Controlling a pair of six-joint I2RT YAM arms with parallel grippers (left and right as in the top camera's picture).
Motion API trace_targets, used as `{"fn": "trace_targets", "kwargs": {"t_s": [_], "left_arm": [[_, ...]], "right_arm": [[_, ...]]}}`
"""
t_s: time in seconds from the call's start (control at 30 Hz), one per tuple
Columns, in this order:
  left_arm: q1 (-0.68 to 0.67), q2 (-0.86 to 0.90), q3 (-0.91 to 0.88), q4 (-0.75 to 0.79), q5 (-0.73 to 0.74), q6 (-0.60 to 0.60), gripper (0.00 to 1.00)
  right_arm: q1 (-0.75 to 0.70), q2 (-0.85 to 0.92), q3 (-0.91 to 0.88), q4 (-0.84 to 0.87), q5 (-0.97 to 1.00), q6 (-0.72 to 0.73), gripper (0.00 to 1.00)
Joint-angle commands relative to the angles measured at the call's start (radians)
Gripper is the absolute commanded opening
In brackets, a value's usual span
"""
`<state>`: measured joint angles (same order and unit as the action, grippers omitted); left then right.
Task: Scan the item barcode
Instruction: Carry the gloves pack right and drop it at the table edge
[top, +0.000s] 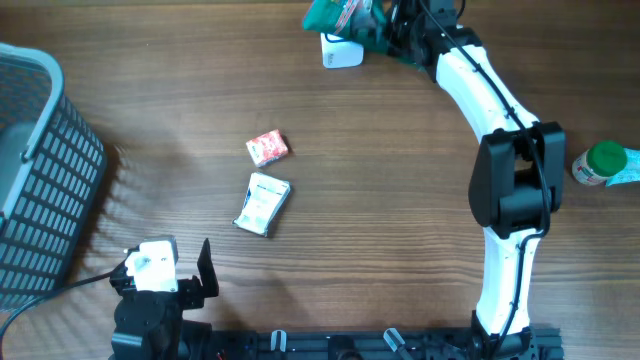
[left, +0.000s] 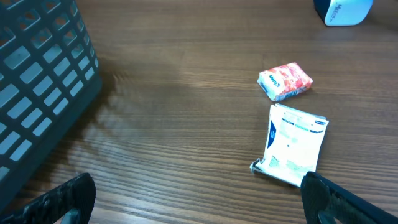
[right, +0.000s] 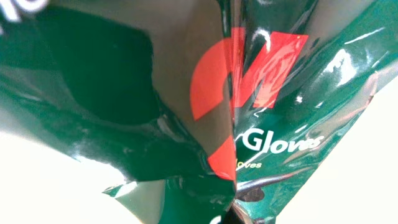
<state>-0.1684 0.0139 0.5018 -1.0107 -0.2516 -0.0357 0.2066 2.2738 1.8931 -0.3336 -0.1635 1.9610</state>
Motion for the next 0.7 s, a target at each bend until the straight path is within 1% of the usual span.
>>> {"fn": "trace_targets", "kwargs": {"t_s": [0.0,0.1,0.37,0.5,0.67], "left_arm": [[-0.005,-0.005,-0.001,0.001,0.009,-0.005,1.00],[-0.005,-0.005,-0.001,0.001,0.008,-0.006,1.00],[-0.004,-0.005,-0.001,0.001,0.008,-0.005,1.00],[-0.005,-0.005,-0.001,0.001,0.008,-0.005,1.00],[-0.005,-0.005,-0.001,0.001,0.008,-0.005,1.00]], "right_arm": [[0.005,0.010,0.013,0.031,-0.122,0.110,0.05],[0.009,0.010,0.013,0.060,-0.097,0.111,0.05],[-0.028,0.014,0.013,-0.067,0.020,0.111,0.05],[-0.031,0.020,0.013,-0.082,0.079,0.111,0.05],[-0.031,0.058,0.013,-0.087,0.056,0.111,0.05]]}}
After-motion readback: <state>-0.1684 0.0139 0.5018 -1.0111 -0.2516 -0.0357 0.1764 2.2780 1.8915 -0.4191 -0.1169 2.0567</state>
